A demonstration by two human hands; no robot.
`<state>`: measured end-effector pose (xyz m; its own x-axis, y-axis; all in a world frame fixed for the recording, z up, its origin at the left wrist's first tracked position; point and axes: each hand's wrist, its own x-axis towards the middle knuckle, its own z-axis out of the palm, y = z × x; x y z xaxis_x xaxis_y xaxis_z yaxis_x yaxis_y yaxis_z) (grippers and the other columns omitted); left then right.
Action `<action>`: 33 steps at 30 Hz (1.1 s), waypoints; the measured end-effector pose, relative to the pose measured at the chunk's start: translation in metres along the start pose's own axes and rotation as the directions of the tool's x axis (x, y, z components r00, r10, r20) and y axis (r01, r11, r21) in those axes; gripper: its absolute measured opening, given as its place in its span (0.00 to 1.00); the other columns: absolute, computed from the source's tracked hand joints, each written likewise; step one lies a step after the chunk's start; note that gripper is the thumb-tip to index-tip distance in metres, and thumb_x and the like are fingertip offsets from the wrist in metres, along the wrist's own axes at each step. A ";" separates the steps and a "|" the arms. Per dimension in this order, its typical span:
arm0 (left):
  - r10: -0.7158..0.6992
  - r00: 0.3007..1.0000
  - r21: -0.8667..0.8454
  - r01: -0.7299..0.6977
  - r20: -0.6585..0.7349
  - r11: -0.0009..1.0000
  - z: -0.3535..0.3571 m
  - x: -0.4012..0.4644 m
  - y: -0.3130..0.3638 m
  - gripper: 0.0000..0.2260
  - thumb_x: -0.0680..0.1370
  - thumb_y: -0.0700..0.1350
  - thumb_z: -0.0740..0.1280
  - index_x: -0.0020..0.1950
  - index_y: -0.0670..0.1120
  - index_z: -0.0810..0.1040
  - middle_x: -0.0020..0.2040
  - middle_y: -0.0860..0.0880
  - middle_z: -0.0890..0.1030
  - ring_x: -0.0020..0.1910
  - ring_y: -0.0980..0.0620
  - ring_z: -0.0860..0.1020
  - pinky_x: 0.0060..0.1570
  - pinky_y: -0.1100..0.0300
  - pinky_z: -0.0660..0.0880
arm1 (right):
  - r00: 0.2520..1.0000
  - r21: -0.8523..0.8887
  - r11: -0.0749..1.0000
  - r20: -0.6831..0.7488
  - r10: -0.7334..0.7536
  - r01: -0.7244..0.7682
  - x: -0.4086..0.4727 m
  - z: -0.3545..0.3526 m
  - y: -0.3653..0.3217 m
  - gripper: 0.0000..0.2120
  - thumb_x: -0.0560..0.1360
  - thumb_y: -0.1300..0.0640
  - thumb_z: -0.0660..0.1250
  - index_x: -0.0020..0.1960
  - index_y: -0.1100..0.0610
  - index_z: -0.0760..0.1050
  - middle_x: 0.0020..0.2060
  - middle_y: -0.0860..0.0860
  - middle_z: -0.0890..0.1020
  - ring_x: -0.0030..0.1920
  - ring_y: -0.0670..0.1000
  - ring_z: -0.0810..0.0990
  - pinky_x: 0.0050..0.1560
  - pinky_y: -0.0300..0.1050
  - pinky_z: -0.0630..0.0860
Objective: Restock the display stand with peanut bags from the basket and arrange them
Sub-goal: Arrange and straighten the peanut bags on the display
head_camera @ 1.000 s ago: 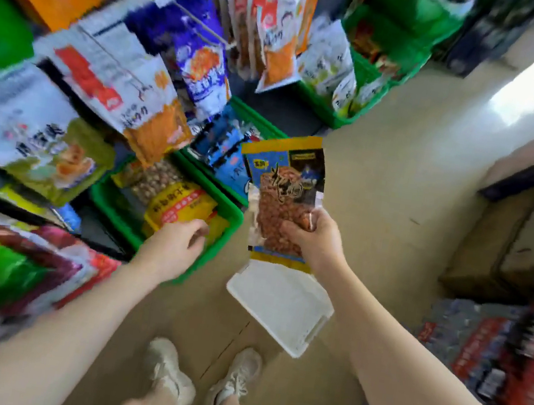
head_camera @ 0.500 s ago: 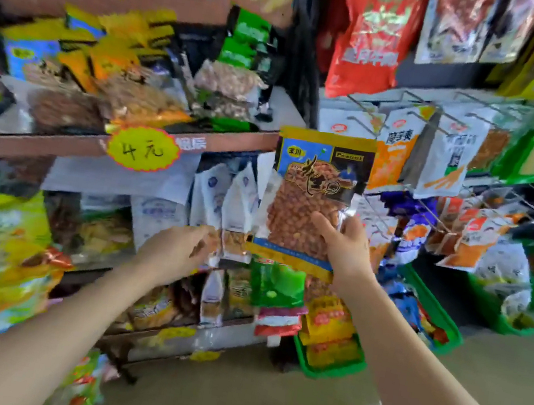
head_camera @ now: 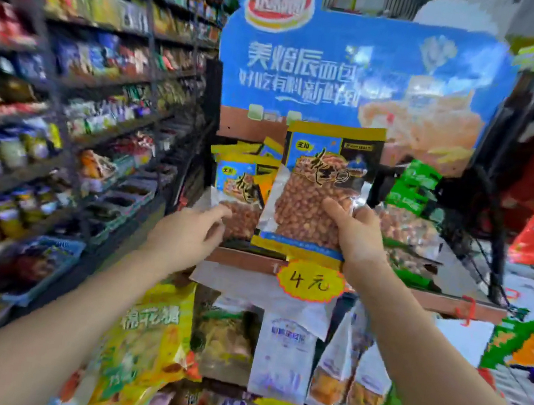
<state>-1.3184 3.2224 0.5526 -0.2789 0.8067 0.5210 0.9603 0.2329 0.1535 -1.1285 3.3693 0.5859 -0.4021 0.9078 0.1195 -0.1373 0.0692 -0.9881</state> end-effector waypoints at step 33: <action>0.590 0.774 0.086 -0.620 0.229 0.780 0.041 0.096 -0.076 0.30 0.72 0.68 0.51 0.67 0.52 0.71 0.63 0.51 0.77 0.61 0.51 0.76 0.51 0.59 0.77 | 0.915 -0.874 0.274 0.368 -0.168 0.402 0.132 0.062 0.010 0.21 0.80 0.51 0.53 0.71 0.57 0.60 0.70 0.55 0.67 0.69 0.58 0.65 0.65 0.54 0.66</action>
<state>-1.4181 3.3040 0.5567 0.3512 0.8864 0.3015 0.9222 -0.2718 -0.2752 -1.2391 3.4641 0.5977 -0.6776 0.6664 0.3110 0.5920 0.7452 -0.3069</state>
